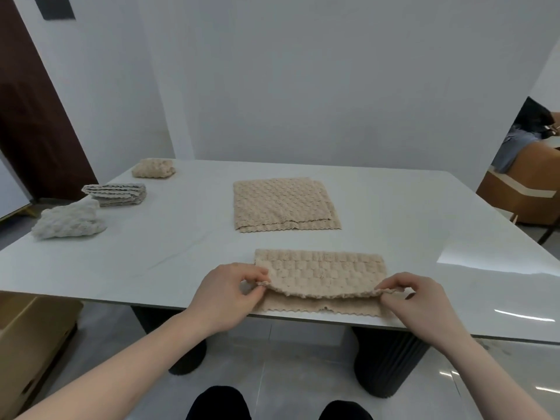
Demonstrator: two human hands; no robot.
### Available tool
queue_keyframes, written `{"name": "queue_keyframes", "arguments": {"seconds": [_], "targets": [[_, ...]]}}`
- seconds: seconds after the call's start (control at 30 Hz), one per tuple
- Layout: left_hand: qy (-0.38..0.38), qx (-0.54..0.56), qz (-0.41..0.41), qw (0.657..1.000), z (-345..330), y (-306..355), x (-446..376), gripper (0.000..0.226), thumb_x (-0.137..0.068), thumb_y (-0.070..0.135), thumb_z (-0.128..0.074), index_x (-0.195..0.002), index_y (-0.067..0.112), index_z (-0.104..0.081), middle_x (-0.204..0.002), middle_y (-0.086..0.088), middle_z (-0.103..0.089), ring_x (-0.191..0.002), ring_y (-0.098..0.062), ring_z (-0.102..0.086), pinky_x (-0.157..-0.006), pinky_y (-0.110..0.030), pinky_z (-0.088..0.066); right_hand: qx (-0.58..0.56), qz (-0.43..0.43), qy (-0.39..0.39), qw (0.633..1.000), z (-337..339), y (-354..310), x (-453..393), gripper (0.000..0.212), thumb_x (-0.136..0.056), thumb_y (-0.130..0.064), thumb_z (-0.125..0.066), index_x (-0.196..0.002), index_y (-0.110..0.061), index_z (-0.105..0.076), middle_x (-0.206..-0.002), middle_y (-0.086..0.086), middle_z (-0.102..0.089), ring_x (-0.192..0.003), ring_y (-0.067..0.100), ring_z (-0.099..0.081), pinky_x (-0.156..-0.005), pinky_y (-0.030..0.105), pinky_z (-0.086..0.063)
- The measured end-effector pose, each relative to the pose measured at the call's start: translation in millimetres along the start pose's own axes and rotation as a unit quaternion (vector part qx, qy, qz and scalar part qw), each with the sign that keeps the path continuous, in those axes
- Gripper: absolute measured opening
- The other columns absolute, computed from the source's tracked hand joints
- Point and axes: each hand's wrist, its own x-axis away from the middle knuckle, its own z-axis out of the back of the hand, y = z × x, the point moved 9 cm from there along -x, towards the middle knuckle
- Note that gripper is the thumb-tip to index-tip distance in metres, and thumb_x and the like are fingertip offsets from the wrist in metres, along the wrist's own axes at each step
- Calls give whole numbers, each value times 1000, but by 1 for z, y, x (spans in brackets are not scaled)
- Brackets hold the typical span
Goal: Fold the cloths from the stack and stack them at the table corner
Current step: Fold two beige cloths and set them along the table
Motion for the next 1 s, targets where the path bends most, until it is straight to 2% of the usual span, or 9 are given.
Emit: {"name": "queue_keyframes", "arguments": {"seconds": [0.1,0.23,0.37,0.47,0.53,0.63,0.7,0.77,1.0], "targets": [[-38,-36,-6,999,-10,-2,4,13,-91,33,-72,-100,39,-80,-124,29,-67,-120,7,-55,-103,-18,-41,10,-2,-10,1000,-9,6,5,25,-75,-9,-74,-68,-33,-76,-75,-28,-70,-64,-3,-56,-67,24,-42],[-42,-49,-16,998,-10,-1,3,6,-86,45,-73,-88,41,-77,-114,32,-67,-118,7,-50,-107,-28,-43,55,30,-15,998,-15,7,4,21,-74,-14,-72,-68,-34,-75,-88,-29,-70,-105,4,-55,-89,31,-45],[7,-72,-45,996,-5,31,-8,34,-81,65,-57,-83,36,-75,-100,31,-68,-112,3,-50,-103,-28,-37,34,53,14,998,-11,-7,-5,14,-81,-25,-67,-77,-36,-75,-92,-25,-69,-111,7,-47,-93,33,-38],[2,-24,-81,996,-19,67,-25,25,-89,48,-57,-93,33,-76,-109,25,-69,-114,-2,-53,-106,-32,-41,19,62,51,997,-14,-25,-23,14,-85,-23,-65,-82,-35,-73,-96,-20,-67,-113,13,-46,-92,35,-40],[-50,-19,-86,995,-41,79,-39,25,-97,39,-57,-114,32,-74,-132,19,-64,-128,-7,-50,-115,-34,-36,73,63,34,995,-28,-28,-37,16,-86,-27,-64,-96,-36,-71,-111,-18,-65,-122,17,-44,-100,36,-41],[-146,-109,-88,979,-83,78,-51,55,-104,52,-41,-155,32,-42,-168,8,-30,-155,-19,-22,-128,-39,-16,165,49,-24,985,-53,-16,-52,43,-92,-35,-59,-135,-29,-60,-146,-5,-53,-140,24,-37,-117,36,-30],[-200,-173,-86,960,-106,67,-49,66,-105,58,-29,-164,33,-16,-174,5,-7,-160,-21,-1,-130,-45,-2,214,33,-54,975,-66,-3,-53,58,-98,-45,-52,-153,-25,-43,-162,-1,-37,-151,23,-27,-125,37,-19],[-223,-206,-90,948,-120,58,-44,68,-105,60,-20,-165,34,-1,-174,4,5,-160,-20,9,-129,-46,6,248,24,-62,966,-73,8,-51,65,-102,-52,-42,-159,-25,-31,-168,-2,-26,-156,22,-18,-128,41,-13],[-200,-210,-94,952,-124,54,-40,70,-104,62,-14,-165,33,3,-173,6,9,-159,-17,13,-129,-45,9,288,28,-52,956,-77,9,-49,68,-102,-57,-33,-161,-25,-24,-171,-2,-18,-158,20,-10,-129,44,-7]]}}
